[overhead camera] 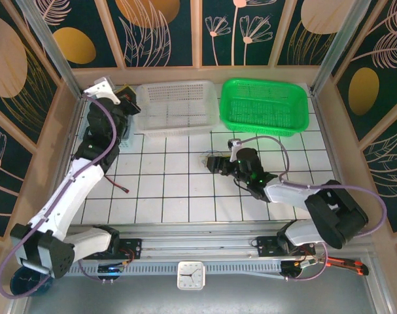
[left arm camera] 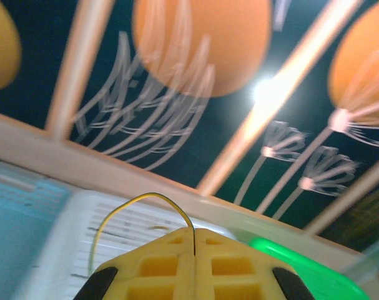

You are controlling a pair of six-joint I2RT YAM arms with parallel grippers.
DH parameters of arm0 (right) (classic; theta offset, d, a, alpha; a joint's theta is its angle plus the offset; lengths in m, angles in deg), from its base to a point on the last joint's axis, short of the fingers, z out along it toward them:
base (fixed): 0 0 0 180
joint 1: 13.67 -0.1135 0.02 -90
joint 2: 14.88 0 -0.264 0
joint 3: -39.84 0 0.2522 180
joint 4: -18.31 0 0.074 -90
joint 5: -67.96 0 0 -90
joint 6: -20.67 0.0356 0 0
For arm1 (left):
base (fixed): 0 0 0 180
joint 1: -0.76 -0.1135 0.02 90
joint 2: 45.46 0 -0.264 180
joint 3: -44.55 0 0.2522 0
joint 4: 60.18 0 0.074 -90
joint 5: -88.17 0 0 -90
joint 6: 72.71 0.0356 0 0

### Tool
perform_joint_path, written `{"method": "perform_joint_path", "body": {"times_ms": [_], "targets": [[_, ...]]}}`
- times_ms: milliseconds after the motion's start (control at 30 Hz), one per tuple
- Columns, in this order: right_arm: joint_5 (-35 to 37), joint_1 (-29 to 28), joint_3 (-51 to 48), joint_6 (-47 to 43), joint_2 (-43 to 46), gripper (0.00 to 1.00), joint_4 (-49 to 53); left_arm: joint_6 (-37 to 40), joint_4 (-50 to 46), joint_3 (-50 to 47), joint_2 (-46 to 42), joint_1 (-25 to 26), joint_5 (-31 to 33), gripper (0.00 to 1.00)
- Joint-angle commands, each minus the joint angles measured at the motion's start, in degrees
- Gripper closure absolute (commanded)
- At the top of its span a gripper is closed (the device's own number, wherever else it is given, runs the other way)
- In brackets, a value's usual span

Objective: Untangle the cables

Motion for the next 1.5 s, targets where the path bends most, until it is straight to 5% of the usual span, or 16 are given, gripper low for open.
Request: {"method": "perform_joint_path", "body": {"times_ms": [0,200,600,767,900,1000,1467], "targets": [[3.6,-0.4,1.4,-0.5,4.4,0.17,3.9,0.4,2.1,-1.8,2.1,-5.0,1.7,1.00],[11.8,-0.5,2.4,0.4,10.6,0.01,11.1,-1.4,5.7,-4.3,6.3,-12.0,2.3,1.00],[21.4,0.1,2.5,6.5,17.6,0.01,18.8,-2.4,7.3,-5.9,17.9,-19.0,-0.1,1.00],[16.4,0.1,-0.9,5.7,19.1,0.01,15.5,-1.7,6.0,-3.0,21.7,-19.8,-1.7,0.85],[13.9,0.1,-1.4,5.3,18.8,0.01,15.5,-0.6,3.8,0.3,22.9,-19.8,-2.8,0.33],[12.7,0.2,-1.6,5.2,18.4,0.01,15.2,-0.3,3.6,1.0,22.2,-19.8,-4.3,0.13],[7.8,3.5,2.7,-1.2,14.5,0.03,18.7,-5.6,6.4,-6.1,10.4,-18.4,-26.5,0.09]]}}
